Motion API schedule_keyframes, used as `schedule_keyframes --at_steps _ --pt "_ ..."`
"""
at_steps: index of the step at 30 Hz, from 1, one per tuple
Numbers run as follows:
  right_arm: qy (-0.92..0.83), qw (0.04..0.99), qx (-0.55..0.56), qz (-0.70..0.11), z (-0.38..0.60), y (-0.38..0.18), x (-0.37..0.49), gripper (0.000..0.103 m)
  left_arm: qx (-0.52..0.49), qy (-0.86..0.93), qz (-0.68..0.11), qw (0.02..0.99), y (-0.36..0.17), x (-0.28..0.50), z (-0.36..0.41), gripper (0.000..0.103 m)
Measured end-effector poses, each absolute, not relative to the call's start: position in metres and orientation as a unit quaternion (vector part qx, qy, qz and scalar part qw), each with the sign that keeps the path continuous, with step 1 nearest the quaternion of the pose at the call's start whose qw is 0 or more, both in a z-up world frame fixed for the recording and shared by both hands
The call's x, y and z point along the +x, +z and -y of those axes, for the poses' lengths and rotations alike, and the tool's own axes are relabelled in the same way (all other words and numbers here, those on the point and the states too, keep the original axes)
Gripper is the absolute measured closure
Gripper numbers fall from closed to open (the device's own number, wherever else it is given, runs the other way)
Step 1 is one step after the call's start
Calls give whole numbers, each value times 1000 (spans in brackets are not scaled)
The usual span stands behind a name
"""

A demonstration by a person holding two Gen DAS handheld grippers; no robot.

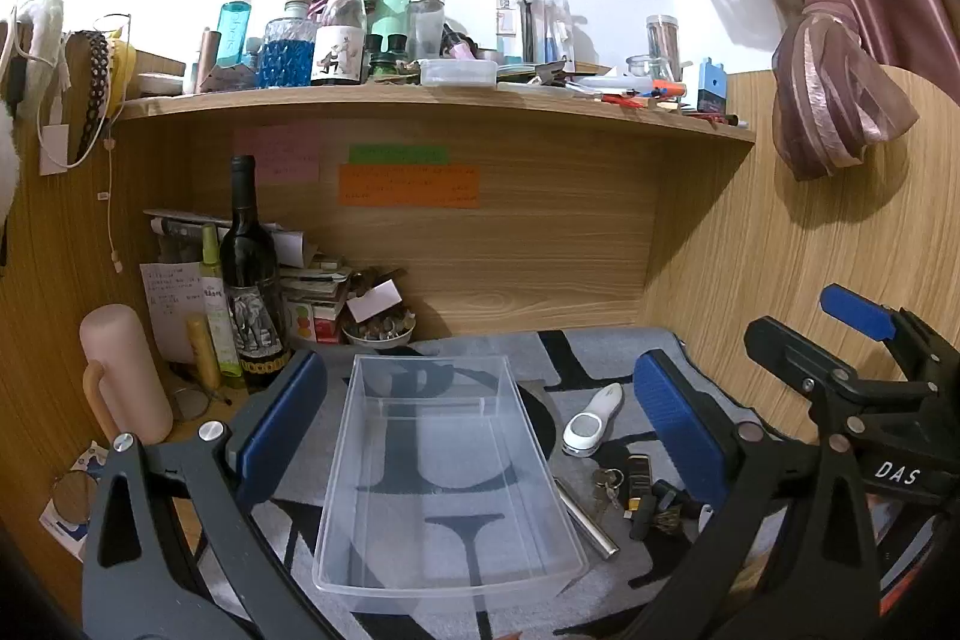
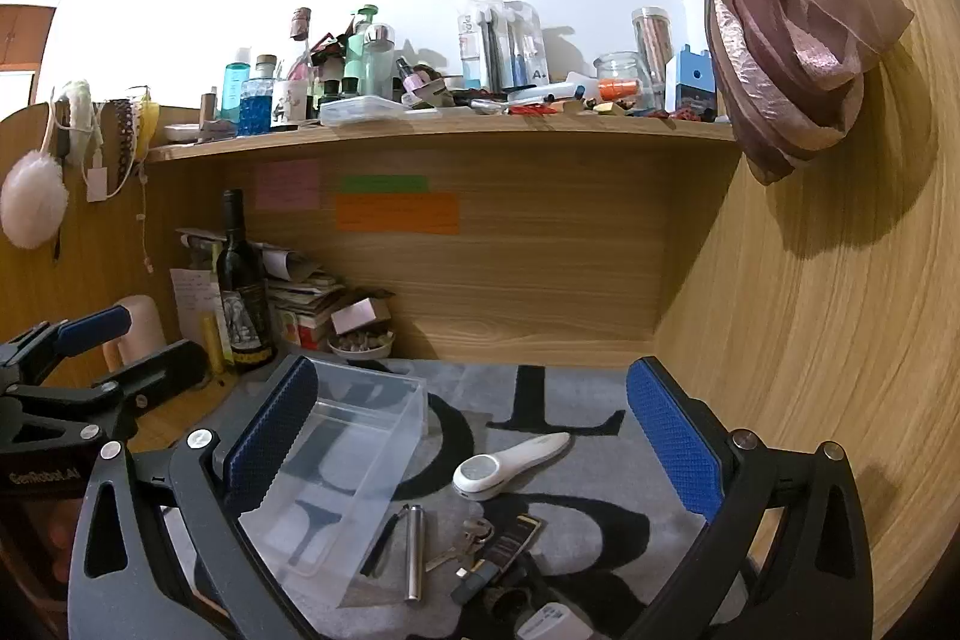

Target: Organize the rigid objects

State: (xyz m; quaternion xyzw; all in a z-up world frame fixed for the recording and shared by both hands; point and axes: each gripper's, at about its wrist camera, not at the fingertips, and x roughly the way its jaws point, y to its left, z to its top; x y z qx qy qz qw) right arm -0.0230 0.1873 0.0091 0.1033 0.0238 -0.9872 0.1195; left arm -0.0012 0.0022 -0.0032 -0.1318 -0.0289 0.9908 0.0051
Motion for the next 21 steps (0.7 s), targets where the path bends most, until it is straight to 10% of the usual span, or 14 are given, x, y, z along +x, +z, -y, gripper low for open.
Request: schedule_keyframes --at_steps 21 --pt "-987 120 104 -27 -189 10 -21 0 -126 992 21 10 -2 -1 -5 0"
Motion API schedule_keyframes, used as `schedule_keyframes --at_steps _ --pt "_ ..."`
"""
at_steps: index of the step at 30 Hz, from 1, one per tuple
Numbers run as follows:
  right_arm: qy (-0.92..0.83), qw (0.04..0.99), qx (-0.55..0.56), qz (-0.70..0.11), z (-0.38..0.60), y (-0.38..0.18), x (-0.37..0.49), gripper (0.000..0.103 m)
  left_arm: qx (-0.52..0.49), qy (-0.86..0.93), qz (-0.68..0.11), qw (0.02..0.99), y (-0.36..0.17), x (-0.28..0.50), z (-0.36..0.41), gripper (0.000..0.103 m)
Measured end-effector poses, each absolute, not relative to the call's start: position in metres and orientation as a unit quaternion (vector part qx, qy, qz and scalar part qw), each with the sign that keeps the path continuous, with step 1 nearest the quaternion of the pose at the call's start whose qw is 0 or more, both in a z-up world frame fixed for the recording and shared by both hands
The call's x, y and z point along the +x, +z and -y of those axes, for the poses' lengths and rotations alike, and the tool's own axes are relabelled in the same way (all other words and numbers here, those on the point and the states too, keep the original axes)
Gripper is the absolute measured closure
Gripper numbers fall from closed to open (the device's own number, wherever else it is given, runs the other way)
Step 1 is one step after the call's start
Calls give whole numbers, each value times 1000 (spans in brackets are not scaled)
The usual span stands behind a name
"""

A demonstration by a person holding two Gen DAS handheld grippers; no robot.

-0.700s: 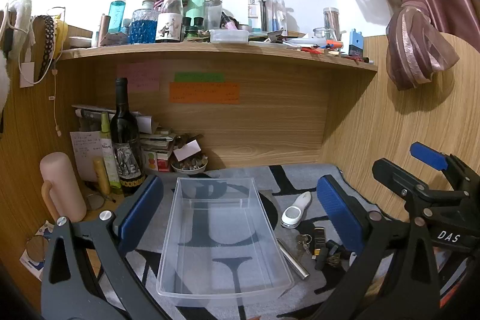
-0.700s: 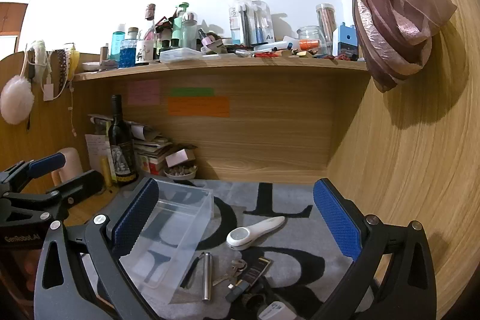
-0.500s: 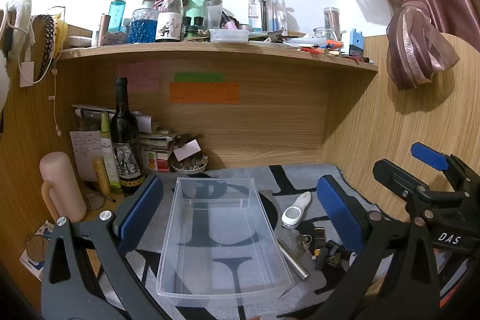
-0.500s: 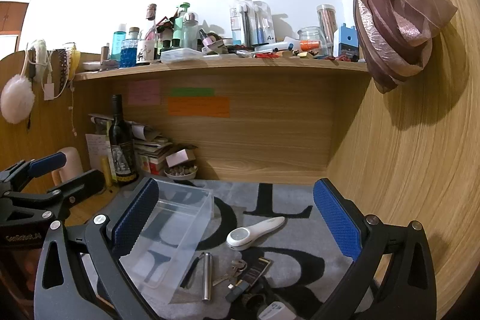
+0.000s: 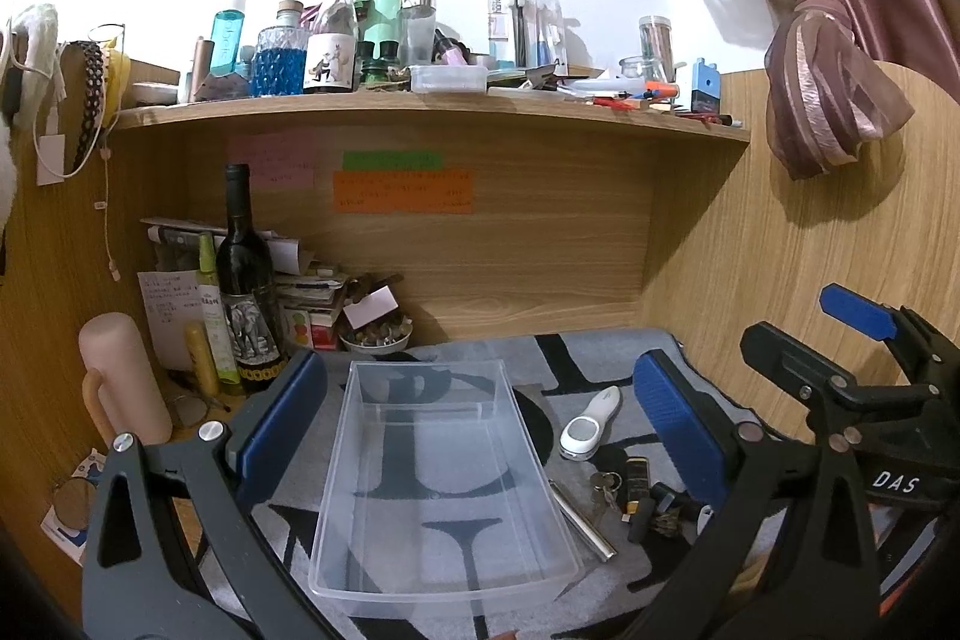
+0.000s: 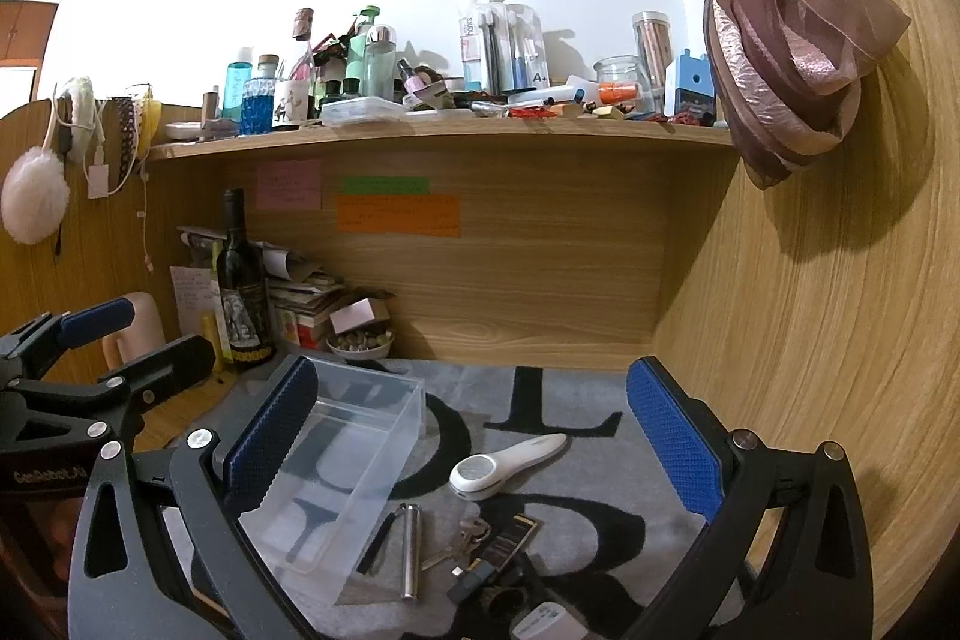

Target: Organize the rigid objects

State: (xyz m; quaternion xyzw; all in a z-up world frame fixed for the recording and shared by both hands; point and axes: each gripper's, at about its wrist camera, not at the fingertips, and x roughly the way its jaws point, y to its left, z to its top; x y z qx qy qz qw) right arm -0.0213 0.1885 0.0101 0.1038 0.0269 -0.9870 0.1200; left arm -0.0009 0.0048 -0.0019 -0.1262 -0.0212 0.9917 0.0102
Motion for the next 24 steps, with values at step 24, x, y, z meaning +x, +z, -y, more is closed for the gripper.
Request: schedule_keyframes --at_steps 24 --pt "-987 123 100 -30 -189 10 -19 0 -126 992 21 10 -3 0 -5 0"
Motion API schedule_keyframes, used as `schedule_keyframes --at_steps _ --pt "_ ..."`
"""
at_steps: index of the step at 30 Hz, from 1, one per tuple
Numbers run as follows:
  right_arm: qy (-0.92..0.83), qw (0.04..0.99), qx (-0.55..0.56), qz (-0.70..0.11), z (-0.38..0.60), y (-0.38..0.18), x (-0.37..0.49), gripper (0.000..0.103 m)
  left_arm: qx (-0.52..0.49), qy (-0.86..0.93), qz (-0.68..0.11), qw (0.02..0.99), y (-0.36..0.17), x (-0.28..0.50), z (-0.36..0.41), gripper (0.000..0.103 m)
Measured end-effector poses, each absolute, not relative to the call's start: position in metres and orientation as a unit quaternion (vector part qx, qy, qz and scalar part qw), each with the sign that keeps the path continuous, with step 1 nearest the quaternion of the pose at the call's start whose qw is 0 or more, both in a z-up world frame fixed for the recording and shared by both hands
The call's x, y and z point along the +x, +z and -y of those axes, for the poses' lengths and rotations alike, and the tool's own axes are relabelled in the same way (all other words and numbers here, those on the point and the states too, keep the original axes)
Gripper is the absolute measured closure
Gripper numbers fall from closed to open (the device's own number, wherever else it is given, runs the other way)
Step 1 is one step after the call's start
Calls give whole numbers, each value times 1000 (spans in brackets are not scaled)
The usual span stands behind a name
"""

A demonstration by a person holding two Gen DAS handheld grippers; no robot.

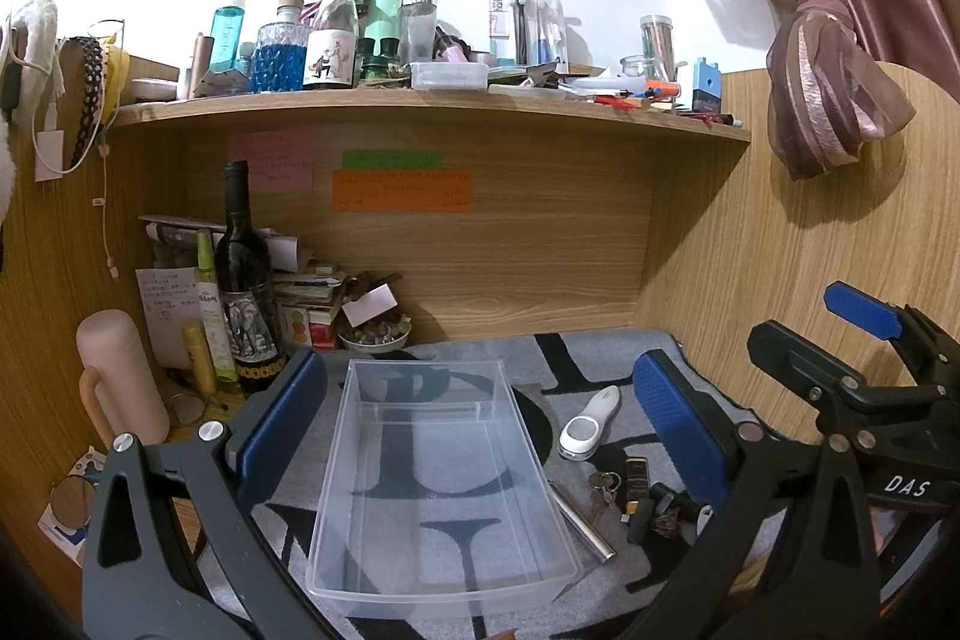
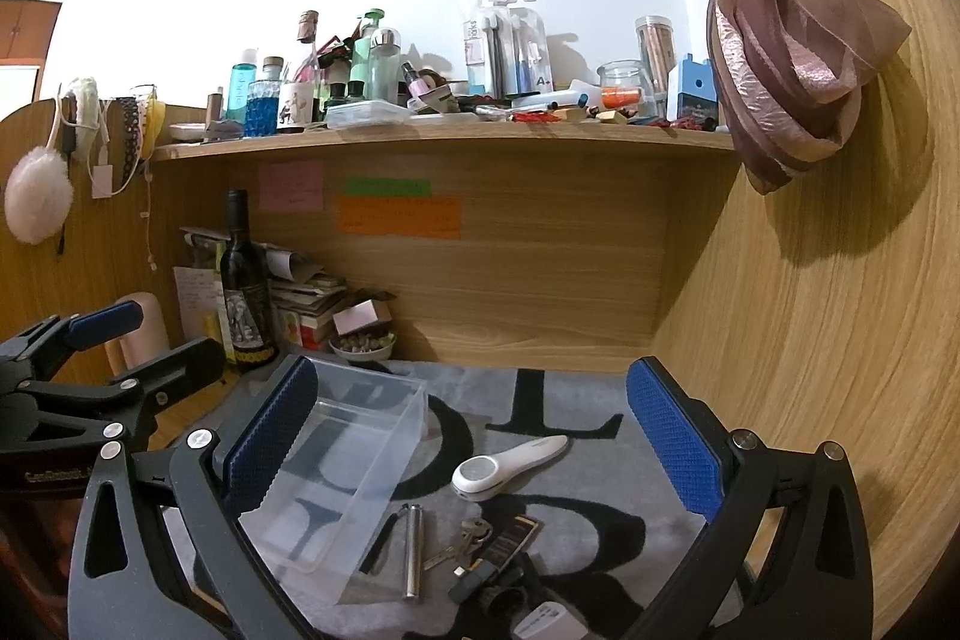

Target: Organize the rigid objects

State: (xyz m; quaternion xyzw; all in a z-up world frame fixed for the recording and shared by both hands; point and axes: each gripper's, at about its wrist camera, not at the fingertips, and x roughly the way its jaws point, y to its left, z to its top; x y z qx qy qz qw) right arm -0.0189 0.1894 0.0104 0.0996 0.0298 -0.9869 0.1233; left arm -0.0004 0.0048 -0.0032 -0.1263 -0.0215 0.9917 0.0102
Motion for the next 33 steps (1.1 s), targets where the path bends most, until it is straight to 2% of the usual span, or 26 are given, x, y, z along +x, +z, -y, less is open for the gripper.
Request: schedule_keyframes --at_steps 24,33 --pt "-987 124 102 -28 -187 9 -19 0 -128 991 23 11 -4 -1 -3 0" --pt "-983 110 143 -33 -183 -9 -40 0 -211 974 81 17 -29 -37 40 0"
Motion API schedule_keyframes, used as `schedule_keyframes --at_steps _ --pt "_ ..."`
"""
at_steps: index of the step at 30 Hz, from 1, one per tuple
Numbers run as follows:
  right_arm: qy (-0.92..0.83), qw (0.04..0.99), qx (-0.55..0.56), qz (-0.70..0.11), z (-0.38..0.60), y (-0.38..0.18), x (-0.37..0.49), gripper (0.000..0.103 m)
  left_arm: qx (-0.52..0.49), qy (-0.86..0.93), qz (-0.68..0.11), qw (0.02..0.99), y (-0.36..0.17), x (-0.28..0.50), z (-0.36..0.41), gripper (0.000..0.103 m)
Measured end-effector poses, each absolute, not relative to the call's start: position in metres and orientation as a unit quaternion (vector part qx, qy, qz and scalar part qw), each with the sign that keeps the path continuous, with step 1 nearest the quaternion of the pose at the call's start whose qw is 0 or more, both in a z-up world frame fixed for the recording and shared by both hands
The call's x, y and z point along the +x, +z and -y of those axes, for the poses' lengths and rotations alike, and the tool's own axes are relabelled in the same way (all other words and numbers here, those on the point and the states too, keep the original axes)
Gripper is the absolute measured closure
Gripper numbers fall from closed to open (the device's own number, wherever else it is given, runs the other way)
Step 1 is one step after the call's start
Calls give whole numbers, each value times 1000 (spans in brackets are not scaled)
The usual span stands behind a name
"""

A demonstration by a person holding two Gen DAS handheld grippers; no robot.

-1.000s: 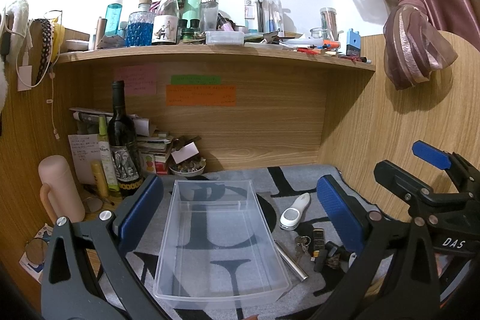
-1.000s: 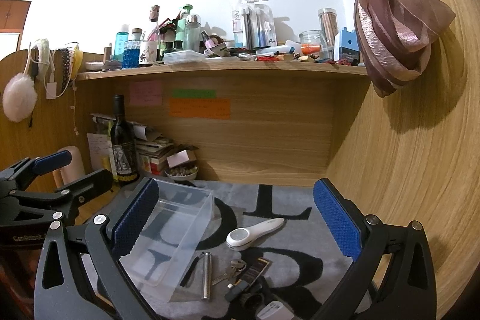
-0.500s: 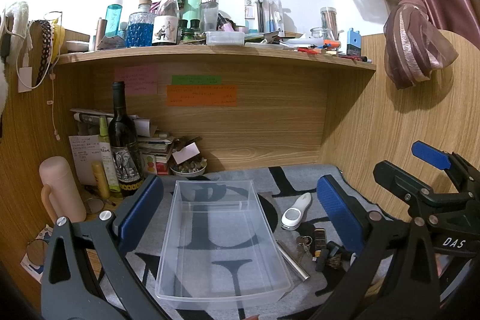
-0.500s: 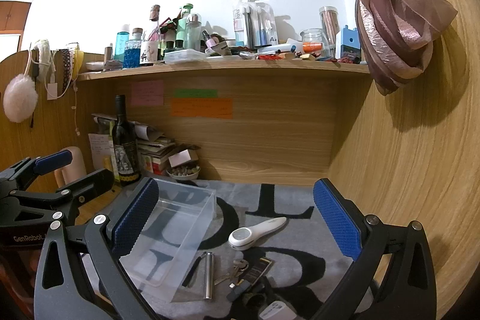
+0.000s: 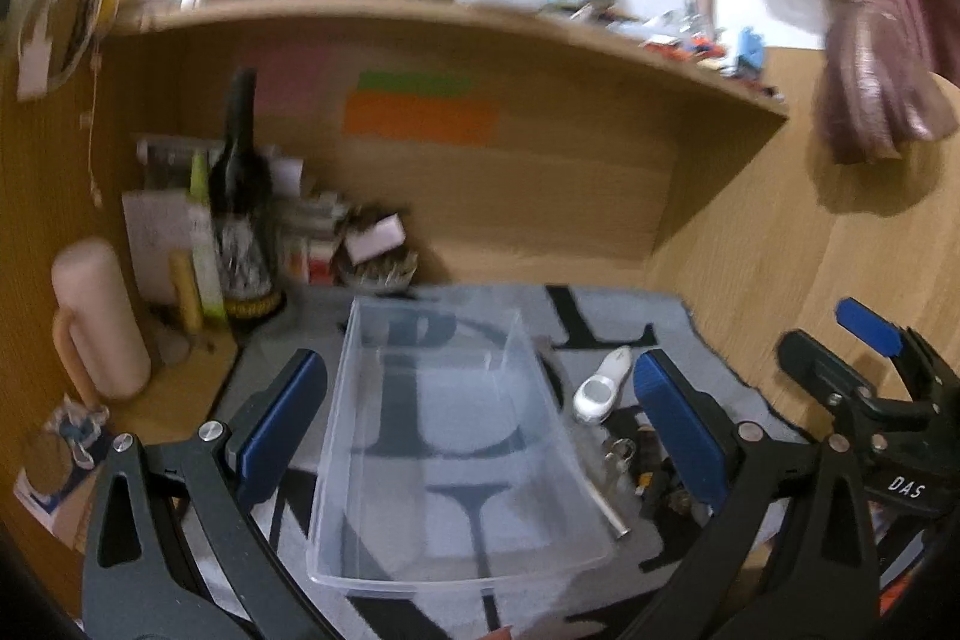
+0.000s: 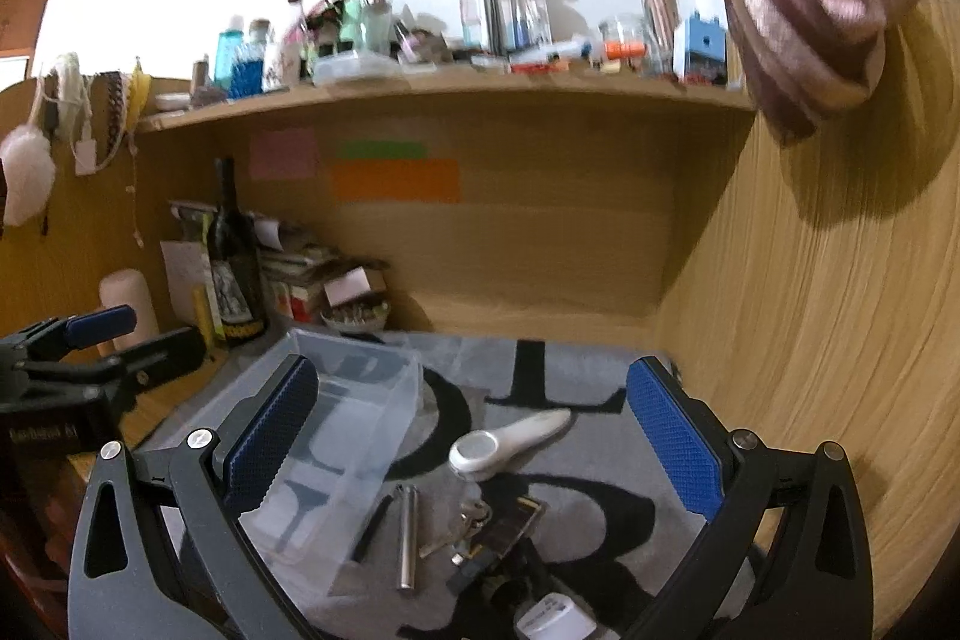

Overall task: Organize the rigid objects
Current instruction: 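Grasp the clear box rim with the left gripper while the right tool approaches the items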

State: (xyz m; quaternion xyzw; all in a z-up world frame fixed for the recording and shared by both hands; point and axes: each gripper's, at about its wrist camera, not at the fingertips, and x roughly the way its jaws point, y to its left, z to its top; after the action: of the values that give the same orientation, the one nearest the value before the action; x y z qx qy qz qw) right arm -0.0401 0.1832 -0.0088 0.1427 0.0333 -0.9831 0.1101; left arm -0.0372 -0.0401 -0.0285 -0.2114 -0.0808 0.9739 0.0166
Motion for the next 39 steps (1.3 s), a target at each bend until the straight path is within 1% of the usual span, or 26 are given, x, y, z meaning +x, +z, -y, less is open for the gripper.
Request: schedule_keyframes --at_steps 5,6,7,8,9,13,16,18,19,21,22,24,25,26,27,32,33,36,38,39 --pt "-976 99 192 -26 -189 -29 -59 0 -257 960 114 4 -55 -59 72 0" --pt "-974 96 201 -26 -190 -33 -62 0 -263 958 115 2 -59 -61 74 1" --pt "-973 93 210 -28 -192 -37 -65 0 -273 955 116 -1 -63 -65 79 5" --pt "-971 89 219 -31 -194 -42 -67 0 -291 950 115 -11 -70 -71 85 18" --pt "-969 87 227 -32 -195 -47 -69 0 -304 946 113 -16 -73 -75 87 26" --pt "-957 80 276 -24 -204 -69 -81 0 -349 931 107 -23 -91 -89 97 30" --pt "-949 63 307 -22 -212 -85 -88 0 -376 923 79 -26 -104 -96 98 38" --pt "-944 52 325 -20 -217 -96 -91 0 -392 916 78 -19 -110 -98 98 46" --pt "-942 49 332 -19 -219 -100 -93 0 -403 911 81 -15 -114 -100 101 48" --pt "-937 44 346 -16 -222 -106 -93 1 -416 905 85 -13 -119 -103 104 57" --pt "-935 43 350 -16 -224 -108 -93 1 -422 903 86 -12 -121 -104 106 59" --pt "-933 39 358 -20 -225 -112 -92 1 -432 897 88 -8 -125 -105 108 70" --pt "-932 37 359 -22 -226 -113 -91 1 -436 895 89 -7 -126 -105 109 73" --pt "-931 36 362 -24 -227 -115 -91 1 -441 893 90 -5 -127 -106 109 81" --pt "-931 35 363 -25 -227 -116 -90 2 -447 890 89 -4 -128 -106 108 87" --pt "-923 26 383 -22 -234 -125 -85 9 -459 884 83 8 -129 -108 104 94" --pt "-920 24 390 -20 -235 -128 -84 12 -460 884 83 9 -129 -108 104 95" --pt "-913 23 406 -9 -241 -136 -82 17 -460 884 79 9 -129 -108 103 95" --pt "-910 25 415 -3 -243 -141 -81 23 -458 886 75 7 -129 -107 103 96" --pt "-908 28 419 -2 -242 -143 -81 29 -457 887 71 7 -129 -107 103 96"
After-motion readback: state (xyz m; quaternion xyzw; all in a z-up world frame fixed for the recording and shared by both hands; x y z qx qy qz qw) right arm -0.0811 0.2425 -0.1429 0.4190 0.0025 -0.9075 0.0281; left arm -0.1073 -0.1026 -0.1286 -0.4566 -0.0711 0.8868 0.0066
